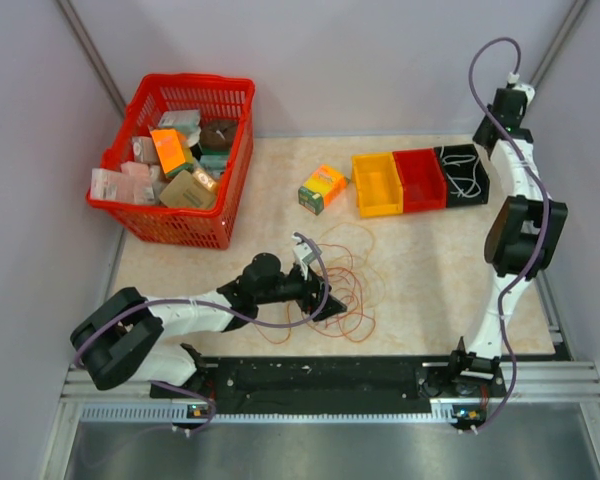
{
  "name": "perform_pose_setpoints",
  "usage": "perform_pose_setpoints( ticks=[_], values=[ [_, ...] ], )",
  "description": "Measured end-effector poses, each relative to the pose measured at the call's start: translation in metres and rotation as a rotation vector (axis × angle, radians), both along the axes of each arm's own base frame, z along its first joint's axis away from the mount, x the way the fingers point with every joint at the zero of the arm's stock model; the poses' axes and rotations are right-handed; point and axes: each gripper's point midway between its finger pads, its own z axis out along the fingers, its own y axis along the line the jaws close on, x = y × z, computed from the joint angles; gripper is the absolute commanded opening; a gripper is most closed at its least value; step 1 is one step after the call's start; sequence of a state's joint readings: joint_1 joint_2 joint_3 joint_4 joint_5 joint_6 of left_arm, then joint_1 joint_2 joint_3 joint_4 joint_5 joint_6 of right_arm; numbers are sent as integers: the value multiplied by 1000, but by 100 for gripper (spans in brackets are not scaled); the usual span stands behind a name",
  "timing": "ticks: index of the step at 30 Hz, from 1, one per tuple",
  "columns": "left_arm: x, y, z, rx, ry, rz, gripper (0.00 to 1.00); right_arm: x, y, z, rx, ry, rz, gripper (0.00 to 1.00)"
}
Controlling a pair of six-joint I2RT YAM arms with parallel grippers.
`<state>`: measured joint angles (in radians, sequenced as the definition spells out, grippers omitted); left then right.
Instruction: Untangle the cables
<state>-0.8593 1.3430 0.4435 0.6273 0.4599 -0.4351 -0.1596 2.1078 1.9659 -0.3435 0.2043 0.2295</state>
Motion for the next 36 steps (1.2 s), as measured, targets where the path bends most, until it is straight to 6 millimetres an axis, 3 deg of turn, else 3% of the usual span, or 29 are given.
perform_pose_setpoints(
  ticks=[9,16,18,23,25,29,34,36],
  values=[
    [2,-4,5,6,8,-8,89,-45,23,-96,151,259,14,0],
    [2,-7,13,13,18,-18,89,-45,35,-139,223,357,41,0],
    [4,-9,19,13,18,-19,90,-51,37,-145,233,388,45,9],
    [9,-15,44,-8,1,-18,94,-59,38,-140,221,411,61,49],
    [11,-17,53,-11,0,-16,94,-64,39,-134,214,425,70,57],
    [17,-18,59,13,15,10,94,-74,40,-110,204,415,78,67],
    [22,-17,61,47,33,35,93,-87,42,-68,193,353,84,69],
    [21,-17,61,52,37,35,92,-93,45,-58,197,333,88,65]
  ],
)
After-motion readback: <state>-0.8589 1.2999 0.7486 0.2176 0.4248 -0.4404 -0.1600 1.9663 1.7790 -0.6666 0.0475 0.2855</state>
